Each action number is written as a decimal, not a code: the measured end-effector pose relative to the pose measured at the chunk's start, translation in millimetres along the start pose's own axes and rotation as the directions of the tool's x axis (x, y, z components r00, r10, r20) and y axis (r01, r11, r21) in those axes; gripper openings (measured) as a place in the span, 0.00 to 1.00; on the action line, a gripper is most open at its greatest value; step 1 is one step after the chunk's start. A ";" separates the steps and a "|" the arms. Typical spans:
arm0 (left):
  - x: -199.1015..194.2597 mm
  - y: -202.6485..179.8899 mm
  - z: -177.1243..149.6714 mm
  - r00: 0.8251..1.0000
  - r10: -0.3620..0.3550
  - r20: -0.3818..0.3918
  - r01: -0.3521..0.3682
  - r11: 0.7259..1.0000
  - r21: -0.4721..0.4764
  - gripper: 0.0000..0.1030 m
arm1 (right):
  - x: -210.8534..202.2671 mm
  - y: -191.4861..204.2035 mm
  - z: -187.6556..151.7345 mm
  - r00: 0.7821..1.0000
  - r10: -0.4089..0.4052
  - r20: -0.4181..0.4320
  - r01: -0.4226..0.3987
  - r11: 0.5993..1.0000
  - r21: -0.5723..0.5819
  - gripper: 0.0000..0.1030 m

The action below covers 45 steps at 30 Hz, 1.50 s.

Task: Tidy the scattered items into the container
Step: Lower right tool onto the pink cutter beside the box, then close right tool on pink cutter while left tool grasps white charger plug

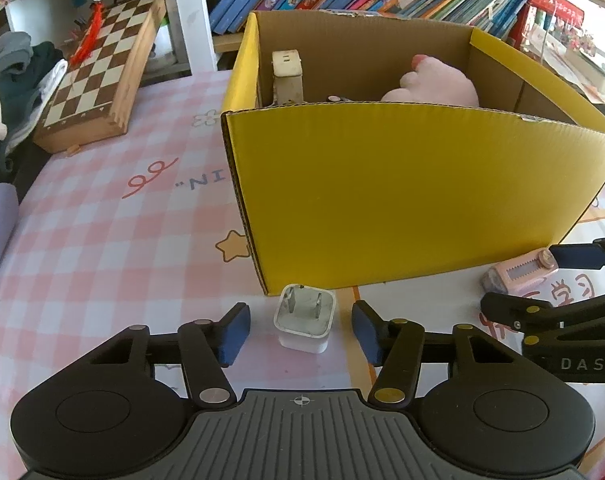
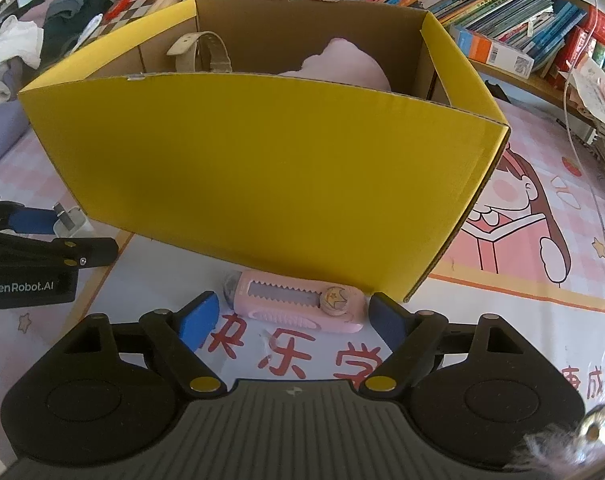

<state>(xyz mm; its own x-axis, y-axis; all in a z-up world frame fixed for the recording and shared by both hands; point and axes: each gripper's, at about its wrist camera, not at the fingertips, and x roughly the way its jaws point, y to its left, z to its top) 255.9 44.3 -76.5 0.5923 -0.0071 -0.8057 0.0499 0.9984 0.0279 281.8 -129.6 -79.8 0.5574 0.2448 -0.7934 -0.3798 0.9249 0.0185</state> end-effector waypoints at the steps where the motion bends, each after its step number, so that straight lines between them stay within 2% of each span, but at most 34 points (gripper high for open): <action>1: 0.2 -0.1 0.2 1.000 -0.004 0.001 0.004 1.000 0.002 0.51 | 0.3 0.2 0.1 1.000 -0.003 0.002 0.003 1.000 0.004 0.81; 6: 0.1 -0.9 0.4 1.000 -0.015 0.003 0.015 1.000 0.013 0.47 | 1.6 1.4 0.6 1.000 -0.019 0.011 0.019 0.999 0.026 0.81; 9: -0.6 -0.8 0.3 1.000 -0.020 0.002 0.020 1.000 0.010 0.43 | 1.2 1.5 0.8 0.999 -0.028 0.016 0.027 0.999 0.032 0.76; 10: -0.9 -0.6 0.3 1.000 -0.020 0.002 0.020 1.000 0.008 0.39 | 0.9 1.7 0.9 0.999 -0.028 0.016 0.027 0.999 0.030 0.74; 14: -2.4 1.5 0.6 1.000 -0.022 0.000 0.022 1.000 0.001 0.26 | -0.7 0.8 0.5 1.000 -0.021 0.013 0.021 0.999 0.030 0.73; 32: -27.0 2.3 -6.6 0.998 -0.044 0.054 0.045 0.999 -0.025 0.26 | -30.2 -4.5 -9.0 0.999 0.040 0.009 -0.040 0.999 0.009 0.73; 45: -67.3 4.7 -35.3 0.994 -0.062 0.094 0.070 0.994 -0.082 0.26 | -55.6 9.1 -19.4 0.996 0.089 0.009 -0.088 0.994 -0.068 0.73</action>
<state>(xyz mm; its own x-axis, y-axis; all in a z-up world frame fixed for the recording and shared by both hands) 187.9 51.4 -43.0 0.6608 -0.0743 -0.7469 0.0252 0.9967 -0.0768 233.0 -140.4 -47.3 0.5277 0.3289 -0.7832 -0.4770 0.8777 0.0472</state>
